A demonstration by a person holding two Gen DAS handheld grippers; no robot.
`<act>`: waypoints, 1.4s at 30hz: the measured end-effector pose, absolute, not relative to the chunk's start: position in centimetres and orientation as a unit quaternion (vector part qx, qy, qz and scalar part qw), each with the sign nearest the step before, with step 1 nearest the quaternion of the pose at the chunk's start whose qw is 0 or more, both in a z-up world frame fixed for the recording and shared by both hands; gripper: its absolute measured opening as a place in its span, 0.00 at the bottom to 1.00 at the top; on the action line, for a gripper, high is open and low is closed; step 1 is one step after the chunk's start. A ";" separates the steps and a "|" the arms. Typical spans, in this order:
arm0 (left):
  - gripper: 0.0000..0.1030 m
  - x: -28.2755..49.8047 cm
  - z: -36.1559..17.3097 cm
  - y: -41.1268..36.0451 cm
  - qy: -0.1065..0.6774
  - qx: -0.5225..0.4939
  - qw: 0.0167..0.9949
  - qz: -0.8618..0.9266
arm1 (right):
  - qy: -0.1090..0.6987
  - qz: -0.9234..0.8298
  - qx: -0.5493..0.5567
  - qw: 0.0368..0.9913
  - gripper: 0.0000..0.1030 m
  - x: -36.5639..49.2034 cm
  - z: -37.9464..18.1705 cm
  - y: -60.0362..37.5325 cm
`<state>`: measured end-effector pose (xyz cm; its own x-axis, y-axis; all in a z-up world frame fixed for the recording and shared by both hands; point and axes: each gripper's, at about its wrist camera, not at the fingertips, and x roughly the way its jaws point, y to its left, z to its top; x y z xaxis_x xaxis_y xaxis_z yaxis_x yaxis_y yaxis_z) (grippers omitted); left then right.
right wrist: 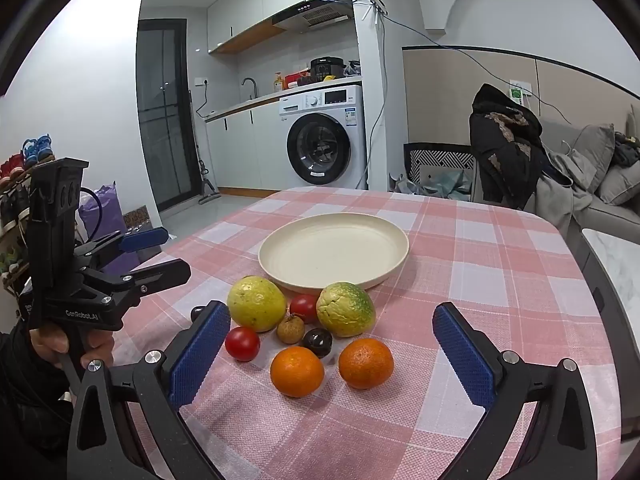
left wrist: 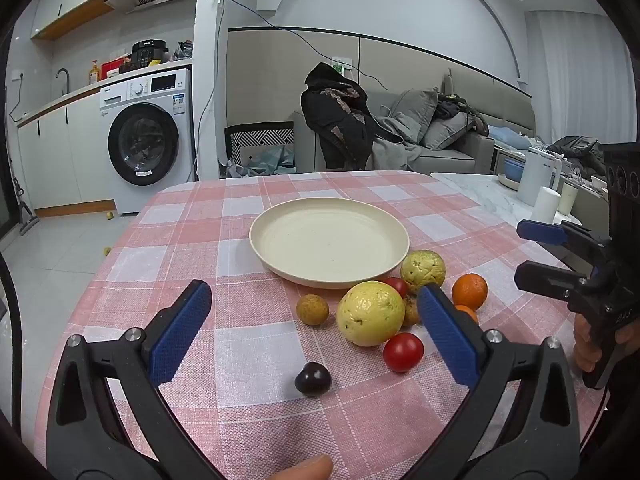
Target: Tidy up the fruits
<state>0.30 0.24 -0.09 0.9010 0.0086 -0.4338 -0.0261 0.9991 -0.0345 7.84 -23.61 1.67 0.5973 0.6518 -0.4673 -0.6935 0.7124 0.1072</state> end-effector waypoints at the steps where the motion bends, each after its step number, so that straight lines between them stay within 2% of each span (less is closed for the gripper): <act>1: 1.00 0.3 -0.1 0.2 0.222 -0.019 0.975 0.009 | 0.244 0.377 -0.043 0.893 1.00 7.8 1.7 -23.6; 42: 1.00 0.4 -0.1 0.2 0.224 -0.020 0.974 0.009 | 0.251 0.377 -0.038 0.891 1.00 8.0 1.3 -23.2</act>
